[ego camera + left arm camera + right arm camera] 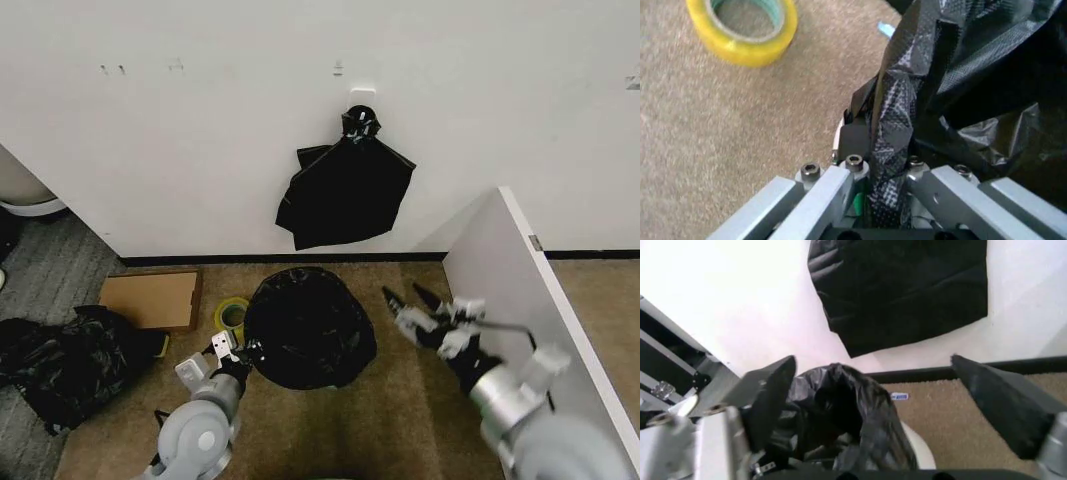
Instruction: Place the garbage bag over the trash bin.
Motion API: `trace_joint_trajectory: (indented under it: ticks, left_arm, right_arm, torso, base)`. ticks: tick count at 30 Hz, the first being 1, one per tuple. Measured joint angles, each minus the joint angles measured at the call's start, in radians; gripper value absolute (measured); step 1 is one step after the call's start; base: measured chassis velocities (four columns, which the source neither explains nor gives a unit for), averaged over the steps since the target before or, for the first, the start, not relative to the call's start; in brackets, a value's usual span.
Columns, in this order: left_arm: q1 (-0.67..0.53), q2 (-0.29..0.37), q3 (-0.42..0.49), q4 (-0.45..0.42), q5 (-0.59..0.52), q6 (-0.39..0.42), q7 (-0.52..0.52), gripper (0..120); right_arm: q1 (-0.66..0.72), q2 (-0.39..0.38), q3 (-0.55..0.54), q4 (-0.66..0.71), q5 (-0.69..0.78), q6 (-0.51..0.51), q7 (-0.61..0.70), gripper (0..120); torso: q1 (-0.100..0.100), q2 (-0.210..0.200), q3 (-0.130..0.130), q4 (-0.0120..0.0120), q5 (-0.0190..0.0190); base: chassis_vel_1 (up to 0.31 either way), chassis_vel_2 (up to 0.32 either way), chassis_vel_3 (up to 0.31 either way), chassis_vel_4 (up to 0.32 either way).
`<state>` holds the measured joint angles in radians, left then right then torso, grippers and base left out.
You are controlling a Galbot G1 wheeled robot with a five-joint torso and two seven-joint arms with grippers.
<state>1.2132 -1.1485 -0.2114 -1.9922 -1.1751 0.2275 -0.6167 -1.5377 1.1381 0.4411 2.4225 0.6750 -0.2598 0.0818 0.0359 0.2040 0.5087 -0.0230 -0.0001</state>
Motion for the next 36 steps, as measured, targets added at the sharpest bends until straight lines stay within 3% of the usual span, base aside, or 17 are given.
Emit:
trace_joint_trajectory:
  ticks: [2,5,17,20,26,29,32,34,36]
  left_arm:
    - [-0.014,-0.007,0.003,0.011,0.000,0.004,-0.014,0]
    - [-0.022,-0.006,0.004,0.016,0.007,0.004,-0.015,2]
    - [-0.022,0.005,-0.009,-0.009,0.013,0.004,0.024,50]
    - [-0.021,0.008,-0.011,-0.014,0.015,0.003,0.032,53]
    - [-0.003,0.025,-0.019,-0.056,0.077,-0.007,0.086,82]
    - [0.007,0.034,-0.021,-0.072,0.091,-0.008,0.099,88]
    - [0.027,0.046,-0.024,-0.096,0.153,-0.023,0.136,98]
    - [0.034,0.048,-0.024,-0.102,0.184,-0.037,0.148,99]
    - [0.061,0.051,-0.024,-0.109,0.337,-0.109,0.200,100]
  right_arm:
    - [-0.008,0.009,-0.007,0.000,-0.009,0.003,0.003,98]
    - [-0.009,0.011,-0.007,0.000,-0.012,0.004,0.003,100]
    - [0.000,0.017,-0.051,-0.003,-0.028,-0.002,-0.006,100]
    - [-0.001,0.020,-0.055,-0.002,-0.028,-0.003,-0.009,100]
    - [-0.004,0.030,-0.064,-0.004,-0.034,-0.006,-0.023,100]
    - [0.000,0.033,-0.067,-0.003,-0.034,-0.010,-0.027,100]
    - [0.007,0.039,-0.067,-0.007,-0.037,-0.005,-0.027,100]
    - [0.008,0.042,-0.065,-0.013,-0.046,0.004,-0.027,100]
    - [0.010,0.052,-0.062,-0.035,-0.111,0.051,-0.027,100]
  torso:
    - [0.000,0.000,0.000,0.0000,0.0001]
    - [0.000,0.000,0.000,0.0000,0.0000]
    - [0.000,0.000,0.000,0.0000,0.0001]
    - [0.000,0.000,0.000,0.0001,0.0000]
    - [0.000,0.000,0.000,0.0000,0.0000]
    - [0.000,0.000,0.000,0.0000,0.0000]
    - [0.000,0.000,0.000,0.0000,0.0000]
    - [0.000,0.000,0.000,0.0000,0.0000]
    - [0.000,0.000,0.000,0.0000,0.0002]
  base:
    - [0.000,0.000,0.000,0.000]
    - [0.000,0.000,0.000,0.000]
    - [0.000,0.000,0.000,0.000]
    - [0.000,0.000,0.000,0.000]
    - [0.000,0.000,0.000,0.000]
    - [0.000,0.000,0.000,0.000]
    - [0.000,0.000,0.000,0.000]
    - [0.000,0.000,0.000,0.000]
    - [0.000,0.000,0.000,0.000]
